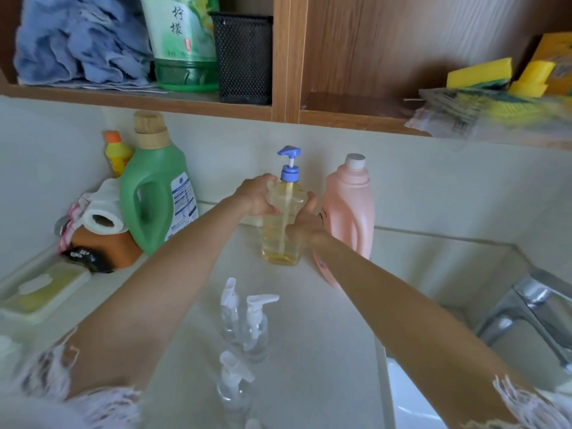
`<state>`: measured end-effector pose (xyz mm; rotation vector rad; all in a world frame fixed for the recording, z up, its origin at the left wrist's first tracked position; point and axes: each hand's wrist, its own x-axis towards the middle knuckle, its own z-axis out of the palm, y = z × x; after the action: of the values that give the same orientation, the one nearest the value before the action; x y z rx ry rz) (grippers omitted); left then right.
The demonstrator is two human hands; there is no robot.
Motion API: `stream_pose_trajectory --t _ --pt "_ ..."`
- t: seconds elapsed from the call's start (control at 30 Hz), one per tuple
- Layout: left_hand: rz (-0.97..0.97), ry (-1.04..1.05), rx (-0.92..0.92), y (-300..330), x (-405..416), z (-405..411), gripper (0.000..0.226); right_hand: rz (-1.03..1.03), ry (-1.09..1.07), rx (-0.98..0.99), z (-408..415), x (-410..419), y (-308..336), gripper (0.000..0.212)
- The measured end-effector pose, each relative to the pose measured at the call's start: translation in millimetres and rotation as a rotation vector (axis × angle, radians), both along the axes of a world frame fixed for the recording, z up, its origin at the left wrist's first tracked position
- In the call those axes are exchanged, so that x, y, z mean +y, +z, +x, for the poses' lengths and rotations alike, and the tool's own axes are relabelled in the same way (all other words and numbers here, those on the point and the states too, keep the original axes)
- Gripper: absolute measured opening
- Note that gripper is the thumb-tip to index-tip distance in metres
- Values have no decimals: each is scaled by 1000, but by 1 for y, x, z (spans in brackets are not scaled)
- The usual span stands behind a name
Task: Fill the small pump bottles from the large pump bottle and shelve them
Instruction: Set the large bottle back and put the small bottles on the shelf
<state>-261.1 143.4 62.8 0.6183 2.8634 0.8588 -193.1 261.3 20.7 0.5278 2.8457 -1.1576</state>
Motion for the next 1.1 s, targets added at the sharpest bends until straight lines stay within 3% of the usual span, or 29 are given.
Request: stream_pose_trajectory --t 0.33,0.57,0.67,0.77,0.9,0.97,1.1 --pt "75 0 33 -22 1 -1 78 -136 -14 69 -10 5 -10 88" --pt "38 -60 -108 -10 -7 18 87 -158 62 53 9 5 -7 98" --pt "53 -97 -93 7 -18 49 81 -305 100 89 48 1 4 87" --pt "111 -130 -28 27 -36 100 62 -399 130 59 110 -5 12 58" --pt "370 -174 34 44 -72 176 41 -465 149 15 200 -10 12 23" --pt "494 -164 82 40 -91 209 33 -530 157 1 238 -10 5 22" --pt "623 -121 35 1 -123 254 36 -665 203 -34 304 1 -16 47"
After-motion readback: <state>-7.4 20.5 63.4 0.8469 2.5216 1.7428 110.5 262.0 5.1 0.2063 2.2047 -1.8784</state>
